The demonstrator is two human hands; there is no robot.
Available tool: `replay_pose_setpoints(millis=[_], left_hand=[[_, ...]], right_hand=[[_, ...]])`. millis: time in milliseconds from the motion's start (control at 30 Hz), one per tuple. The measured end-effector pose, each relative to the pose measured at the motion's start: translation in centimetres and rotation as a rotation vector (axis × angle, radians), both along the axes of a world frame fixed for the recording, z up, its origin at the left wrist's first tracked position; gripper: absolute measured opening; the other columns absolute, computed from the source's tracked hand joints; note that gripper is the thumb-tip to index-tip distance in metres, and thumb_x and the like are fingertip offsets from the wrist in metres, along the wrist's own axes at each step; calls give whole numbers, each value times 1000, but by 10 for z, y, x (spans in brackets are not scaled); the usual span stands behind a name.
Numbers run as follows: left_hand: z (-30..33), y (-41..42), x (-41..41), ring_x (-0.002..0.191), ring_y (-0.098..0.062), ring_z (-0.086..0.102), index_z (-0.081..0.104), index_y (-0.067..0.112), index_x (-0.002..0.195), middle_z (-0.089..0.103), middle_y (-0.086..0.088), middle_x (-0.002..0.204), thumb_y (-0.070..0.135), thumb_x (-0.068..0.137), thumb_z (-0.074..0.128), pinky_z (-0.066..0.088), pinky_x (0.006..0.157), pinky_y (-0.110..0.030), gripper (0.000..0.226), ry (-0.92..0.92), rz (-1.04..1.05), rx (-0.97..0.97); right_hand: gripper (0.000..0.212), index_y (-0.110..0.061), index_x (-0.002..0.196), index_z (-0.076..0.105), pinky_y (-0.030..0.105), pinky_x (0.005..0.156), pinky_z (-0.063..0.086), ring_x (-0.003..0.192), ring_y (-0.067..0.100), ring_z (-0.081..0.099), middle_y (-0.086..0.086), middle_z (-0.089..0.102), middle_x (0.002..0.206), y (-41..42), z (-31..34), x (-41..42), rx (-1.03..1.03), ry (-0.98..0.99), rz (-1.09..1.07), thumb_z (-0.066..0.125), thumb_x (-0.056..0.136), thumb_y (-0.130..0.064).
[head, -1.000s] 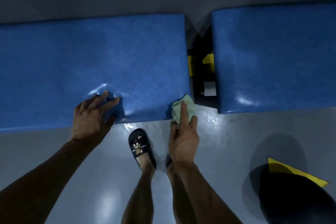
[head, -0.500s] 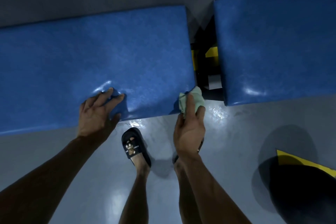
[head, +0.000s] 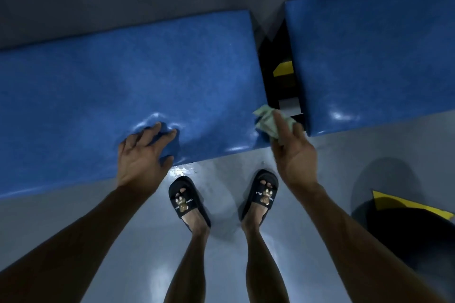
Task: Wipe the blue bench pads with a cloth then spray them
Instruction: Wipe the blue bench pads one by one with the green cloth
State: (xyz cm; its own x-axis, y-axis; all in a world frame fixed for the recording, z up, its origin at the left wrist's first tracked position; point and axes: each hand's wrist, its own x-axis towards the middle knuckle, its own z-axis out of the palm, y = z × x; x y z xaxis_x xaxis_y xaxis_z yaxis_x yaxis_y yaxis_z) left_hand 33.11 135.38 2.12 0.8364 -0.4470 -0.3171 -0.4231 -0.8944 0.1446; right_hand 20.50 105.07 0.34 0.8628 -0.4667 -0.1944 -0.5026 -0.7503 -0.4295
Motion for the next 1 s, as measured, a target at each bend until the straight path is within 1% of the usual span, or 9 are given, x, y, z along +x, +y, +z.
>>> replay_pose_setpoints(millis=[100,200,333,433,500,633,767,900,1000], left_hand=[[0,0,-1,120,-43,50,58,33,133,51,-4,145,36,78,72,38,99,-56,57,-21,-11,-37],[-2,2,4,119,-43,51,60,33,133,53,-3,144,32,73,82,41,96,-55,64,-39,-47,-41],[-8,11,3,116,-40,50,60,32,133,53,-2,143,32,72,83,41,93,-52,65,-55,-70,-56],[-8,12,4,115,-41,51,60,32,132,54,-2,143,31,70,84,40,93,-52,67,-55,-68,-65],[-7,9,7,113,-40,53,61,32,131,54,-1,142,32,69,84,41,93,-51,65,-48,-58,-72],[-6,9,7,111,-37,53,64,31,128,54,0,142,33,68,85,42,93,-51,63,-57,-65,-80],[-6,12,10,111,-36,53,62,34,129,53,1,143,36,69,84,41,94,-49,63,-46,-71,-90],[-6,15,14,111,-35,54,63,35,127,53,1,143,37,68,84,39,96,-47,63,-28,-82,-108],[-5,17,19,111,-33,53,63,36,126,54,3,142,40,66,85,38,96,-45,64,-24,-68,-97]], right_hand=[[63,-32,150,37,44,73,54,91,40,62,11,49,127,35,0,3,79,42,-279,57,91,-19],[61,-29,148,39,38,70,54,82,33,62,10,47,125,85,3,12,119,-28,-325,57,92,-15],[59,-28,148,39,38,59,55,67,29,60,8,52,117,143,11,19,170,-9,143,50,90,-22],[60,-28,143,48,34,57,52,66,25,59,6,60,108,140,11,16,44,-15,436,46,83,-29],[58,-29,145,47,32,57,49,67,26,58,6,60,110,106,7,16,-27,-41,381,53,87,-30],[62,-33,149,36,40,64,53,81,30,57,8,51,107,52,10,18,-99,54,11,56,90,-32],[69,-33,149,35,36,77,49,107,30,47,12,38,127,105,7,36,-3,-11,-162,59,86,-19],[55,-26,141,47,38,72,55,92,28,59,13,51,120,181,7,44,-24,-18,276,52,87,-22],[54,-25,139,49,38,68,50,84,31,60,12,55,113,144,3,51,-135,-48,486,50,85,-25]])
